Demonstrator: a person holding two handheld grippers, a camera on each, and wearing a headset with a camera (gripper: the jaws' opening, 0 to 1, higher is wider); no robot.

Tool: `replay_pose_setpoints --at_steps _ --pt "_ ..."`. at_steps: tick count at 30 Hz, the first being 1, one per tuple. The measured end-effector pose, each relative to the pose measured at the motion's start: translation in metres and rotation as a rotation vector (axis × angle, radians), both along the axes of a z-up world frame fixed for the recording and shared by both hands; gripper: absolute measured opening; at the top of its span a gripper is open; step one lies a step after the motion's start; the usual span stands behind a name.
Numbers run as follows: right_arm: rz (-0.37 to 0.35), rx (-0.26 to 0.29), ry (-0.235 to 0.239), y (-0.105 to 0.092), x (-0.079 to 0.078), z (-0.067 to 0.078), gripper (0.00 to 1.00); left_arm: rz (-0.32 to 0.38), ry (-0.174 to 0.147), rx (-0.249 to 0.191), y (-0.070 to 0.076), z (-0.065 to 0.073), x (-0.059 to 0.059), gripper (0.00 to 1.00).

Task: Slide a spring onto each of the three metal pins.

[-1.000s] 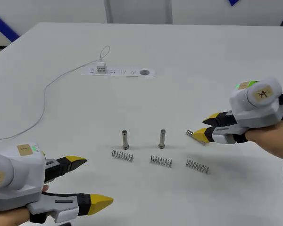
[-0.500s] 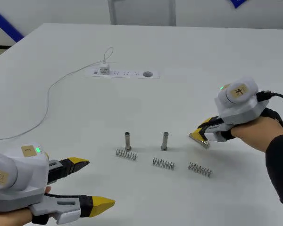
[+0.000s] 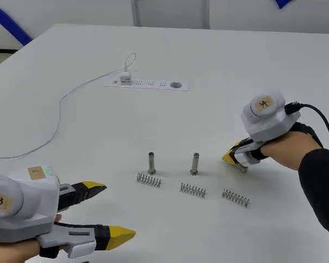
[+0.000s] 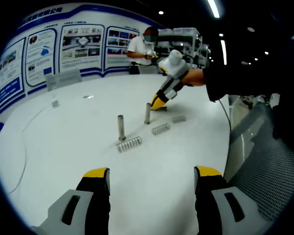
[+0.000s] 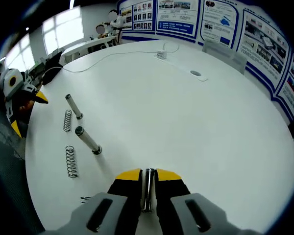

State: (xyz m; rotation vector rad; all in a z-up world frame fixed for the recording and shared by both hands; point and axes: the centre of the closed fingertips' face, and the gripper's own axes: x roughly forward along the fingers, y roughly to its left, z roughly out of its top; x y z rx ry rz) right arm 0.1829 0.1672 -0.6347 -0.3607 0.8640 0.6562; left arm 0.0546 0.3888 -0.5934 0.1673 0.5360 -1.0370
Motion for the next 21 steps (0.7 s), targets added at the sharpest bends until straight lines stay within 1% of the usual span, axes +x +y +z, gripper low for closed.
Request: replay_pose_setpoints --at_steps 5,8,9,11,17,20,21 --pt "0.002 -0.003 0.014 0.0007 -0.0015 -0.0025 0.10 0.003 0.001 0.000 0.0001 0.0000 0.0000 0.71" --pt "0.006 -0.014 0.025 0.0001 -0.0025 -0.0053 0.10 0.003 0.002 0.001 -0.0001 -0.0003 -0.0003 0.71" --pt "-0.003 -0.002 0.032 0.0002 -0.0023 -0.0045 0.10 0.003 0.002 0.000 -0.0001 -0.0005 -0.0002 0.71" --pt "0.000 -0.003 0.039 -0.0001 -0.0033 -0.0048 0.10 0.003 0.003 0.000 0.0000 -0.0008 -0.0001 0.71" --pt "0.010 -0.049 0.028 0.0012 -0.0041 -0.0045 0.09 -0.001 0.003 0.003 -0.0004 -0.0016 -0.0006 0.71" --pt "-0.004 -0.054 0.022 0.0004 -0.0045 -0.0039 0.09 0.000 0.000 0.001 -0.0005 -0.0008 -0.0005 0.70" --pt "-0.009 -0.047 0.019 0.0006 -0.0055 -0.0035 0.09 0.001 -0.001 0.001 -0.0003 -0.0003 -0.0002 0.70"
